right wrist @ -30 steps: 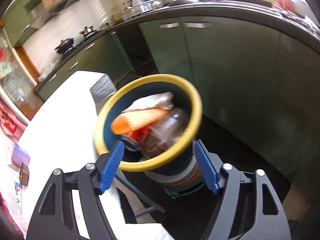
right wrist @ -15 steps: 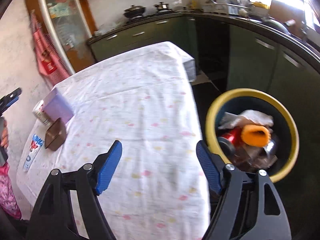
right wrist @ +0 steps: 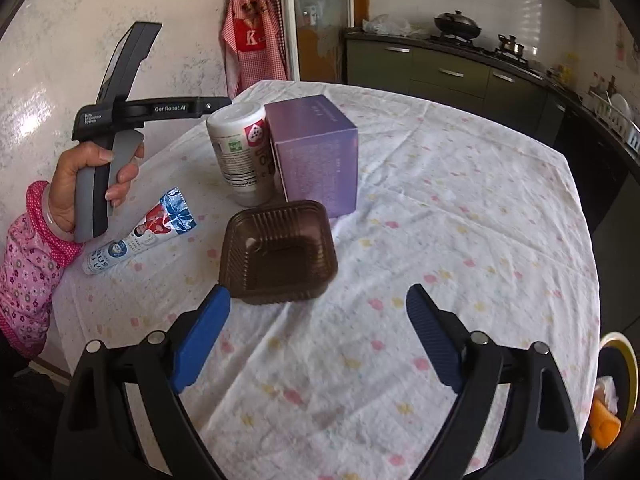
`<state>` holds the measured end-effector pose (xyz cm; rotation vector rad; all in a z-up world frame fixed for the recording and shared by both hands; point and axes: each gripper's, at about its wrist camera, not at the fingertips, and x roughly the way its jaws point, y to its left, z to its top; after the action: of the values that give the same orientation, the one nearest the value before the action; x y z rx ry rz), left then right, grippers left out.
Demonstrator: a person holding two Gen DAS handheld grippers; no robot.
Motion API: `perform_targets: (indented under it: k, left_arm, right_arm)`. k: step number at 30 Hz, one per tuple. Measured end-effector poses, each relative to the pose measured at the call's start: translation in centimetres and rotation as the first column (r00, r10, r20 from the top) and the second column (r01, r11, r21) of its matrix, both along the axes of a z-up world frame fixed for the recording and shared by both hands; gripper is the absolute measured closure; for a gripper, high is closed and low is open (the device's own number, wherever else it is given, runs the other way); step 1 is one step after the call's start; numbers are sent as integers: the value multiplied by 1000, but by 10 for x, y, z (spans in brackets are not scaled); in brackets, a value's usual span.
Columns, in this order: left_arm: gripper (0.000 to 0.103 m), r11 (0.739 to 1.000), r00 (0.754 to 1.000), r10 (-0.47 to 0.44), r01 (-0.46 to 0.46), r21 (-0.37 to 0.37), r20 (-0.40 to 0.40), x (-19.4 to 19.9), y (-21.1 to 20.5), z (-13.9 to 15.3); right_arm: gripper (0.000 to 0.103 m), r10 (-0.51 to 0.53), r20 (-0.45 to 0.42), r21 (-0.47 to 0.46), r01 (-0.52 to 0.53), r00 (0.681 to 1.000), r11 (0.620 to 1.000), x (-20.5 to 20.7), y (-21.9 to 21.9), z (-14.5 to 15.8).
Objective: Collect trash
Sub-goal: 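Grasp the brown plastic tray by its rim with the right tool, then carry the brown tray over the bin and open the right tool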
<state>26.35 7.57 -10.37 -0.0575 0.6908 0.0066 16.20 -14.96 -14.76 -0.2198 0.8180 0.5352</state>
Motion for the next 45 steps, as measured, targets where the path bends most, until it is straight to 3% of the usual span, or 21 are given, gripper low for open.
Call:
perform_targets:
  k: [11, 19, 20, 24, 27, 29, 30, 40, 45]
  left_arm:
    - [5, 1000, 1000, 7, -7, 16, 9, -6, -5, 1]
    - [5, 1000, 1000, 9, -9, -3, 15, -9, -3, 3]
    - [5, 1000, 1000, 10, -10, -2, 16, -9, -3, 3]
    - [5, 1000, 1000, 8, -8, 0, 22, -10, -4, 5]
    - [5, 1000, 1000, 7, -7, 0, 23, -10, -4, 5]
    - [5, 1000, 1000, 6, -6, 0, 23, -10, -4, 5]
    - [5, 1000, 1000, 6, -6, 1, 23, -10, -4, 5]
    - [5, 1000, 1000, 3, -3, 5, 27, -11, -5, 6]
    - [5, 1000, 999, 2, -2, -4, 32, -12, -4, 7]
  right_arm:
    - [18, 45, -61, -68, -49, 997, 997, 18, 32, -5]
    - [19, -110, -102, -2, 110, 989, 994, 29, 11, -3]
    - [21, -128, -109, -3, 129, 986, 992, 32, 7, -2]
    - [54, -172, -154, -20, 171, 973, 985, 41, 0, -6]
    - [62, -183, -174, -23, 182, 968, 983, 43, 1, -12]
    - [83, -195, -166, -22, 194, 967, 981, 43, 1, -11]
    - [98, -198, -168, -13, 199, 966, 980, 43, 0, -11]
    - [99, -254, -121, 50, 261, 960, 964, 26, -28, 8]
    - [99, -381, -87, 106, 388, 921, 915, 8, -85, 27]
